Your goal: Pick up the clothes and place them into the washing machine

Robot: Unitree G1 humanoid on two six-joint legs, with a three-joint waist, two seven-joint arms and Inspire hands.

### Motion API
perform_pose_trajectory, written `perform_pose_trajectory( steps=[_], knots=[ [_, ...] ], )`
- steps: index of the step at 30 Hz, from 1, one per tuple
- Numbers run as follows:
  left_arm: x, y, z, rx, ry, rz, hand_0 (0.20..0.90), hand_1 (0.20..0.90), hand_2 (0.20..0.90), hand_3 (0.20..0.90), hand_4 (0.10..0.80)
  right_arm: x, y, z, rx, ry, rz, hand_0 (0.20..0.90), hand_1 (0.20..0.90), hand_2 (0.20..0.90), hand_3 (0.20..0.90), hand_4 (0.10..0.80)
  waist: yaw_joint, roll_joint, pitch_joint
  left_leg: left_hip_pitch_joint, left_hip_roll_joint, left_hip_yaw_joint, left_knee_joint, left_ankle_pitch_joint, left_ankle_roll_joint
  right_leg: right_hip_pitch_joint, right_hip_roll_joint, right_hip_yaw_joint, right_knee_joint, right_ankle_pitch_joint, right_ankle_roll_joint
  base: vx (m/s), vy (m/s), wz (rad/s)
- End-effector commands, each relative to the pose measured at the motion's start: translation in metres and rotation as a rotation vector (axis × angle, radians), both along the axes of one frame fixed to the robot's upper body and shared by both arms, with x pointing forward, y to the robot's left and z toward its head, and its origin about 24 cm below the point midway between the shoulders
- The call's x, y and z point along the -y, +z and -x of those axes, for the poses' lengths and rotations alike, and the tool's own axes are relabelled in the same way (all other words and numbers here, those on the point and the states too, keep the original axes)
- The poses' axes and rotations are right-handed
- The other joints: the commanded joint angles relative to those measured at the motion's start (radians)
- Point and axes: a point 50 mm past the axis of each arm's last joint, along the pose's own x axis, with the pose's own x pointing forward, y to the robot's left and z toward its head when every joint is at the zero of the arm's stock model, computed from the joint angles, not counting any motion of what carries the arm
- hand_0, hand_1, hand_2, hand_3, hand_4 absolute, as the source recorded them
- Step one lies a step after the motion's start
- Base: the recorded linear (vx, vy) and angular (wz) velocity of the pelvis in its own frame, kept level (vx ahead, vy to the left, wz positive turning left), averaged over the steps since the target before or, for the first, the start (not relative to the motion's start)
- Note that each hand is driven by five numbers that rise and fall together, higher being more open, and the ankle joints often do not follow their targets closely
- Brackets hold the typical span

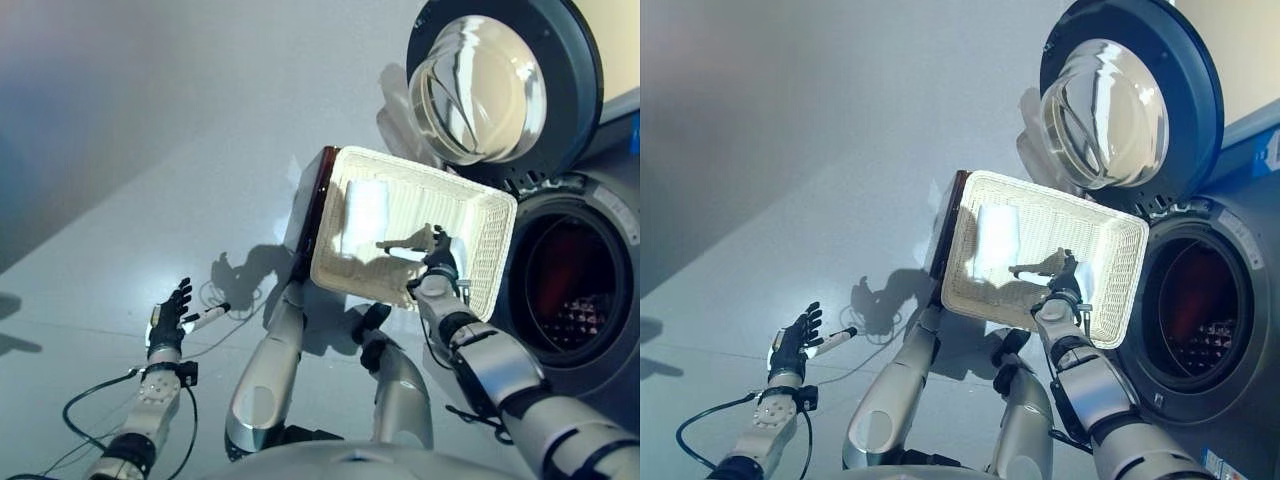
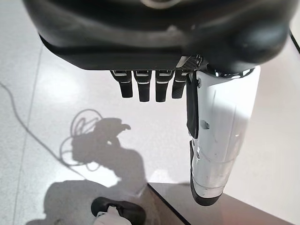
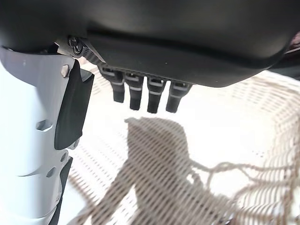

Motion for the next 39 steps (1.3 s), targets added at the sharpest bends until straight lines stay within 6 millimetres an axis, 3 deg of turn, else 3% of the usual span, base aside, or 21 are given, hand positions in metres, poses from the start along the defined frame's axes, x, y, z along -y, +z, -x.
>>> perform_pose_trajectory(
  steps=[1, 18, 32, 36, 39],
  knots=[
    [-0.035, 0.008, 0.015, -0.003, 0.074, -0.111, 0.9, 0.9, 0.9, 0.9, 0.8, 0.014, -0.01, 0.016, 0.029, -0.057, 0.007, 0.9, 0.9, 0.9, 0.9, 0.8, 0.026, -0.015, -0.011, -0.061, -0.069, 0.024, 0.039, -0.048, -0.024, 0.058, 0.028, -0.01, -0.083, 0.022, -0.01, 0.044, -0.003, 0.28],
    [-0.037, 0.013, 0.009, 0.01, 0.057, -0.126, 0.9, 0.9, 0.9, 0.9, 0.8, -0.003, -0.009, 0.01, 0.041, -0.026, -0.015, 0.9, 0.9, 0.9, 0.9, 0.8, 0.076, -0.052, 0.003, -0.081, -0.091, -0.022, 0.034, -0.043, -0.024, 0.067, 0.004, -0.072, -0.055, -0.006, -0.003, 0.047, 0.01, 0.19],
    [-0.043, 0.02, -0.003, 0.023, 0.061, -0.159, 0.9, 0.9, 0.9, 0.9, 0.8, -0.021, 0.005, -0.005, 0.085, 0.012, -0.036, 0.9, 0.9, 0.9, 0.9, 0.8, 0.136, -0.086, 0.029, -0.107, -0.113, -0.062, 0.041, -0.043, -0.025, 0.062, -0.008, -0.121, -0.017, -0.033, -0.003, 0.046, -0.003, 0.16],
    [-0.043, 0.025, -0.009, 0.05, 0.054, -0.16, 0.9, 0.9, 0.9, 0.9, 0.8, -0.021, 0.009, -0.009, 0.076, 0.01, -0.001, 0.9, 0.9, 0.9, 0.9, 0.8, 0.157, -0.078, 0.044, -0.124, -0.121, -0.075, 0.046, -0.041, -0.023, 0.044, -0.013, -0.132, 0.008, -0.043, -0.002, 0.01, 0.005, 0.23],
    [-0.037, 0.031, -0.016, 0.085, 0.022, -0.154, 0.9, 0.9, 0.9, 0.9, 0.8, -0.009, 0.013, -0.01, 0.036, -0.034, 0.082, 0.9, 0.9, 0.9, 0.9, 0.8, 0.176, -0.051, 0.061, -0.15, -0.138, -0.089, 0.053, -0.038, -0.019, 0.016, -0.027, -0.148, 0.053, -0.063, 0.0, -0.03, 0.025, 0.14]
  ],
)
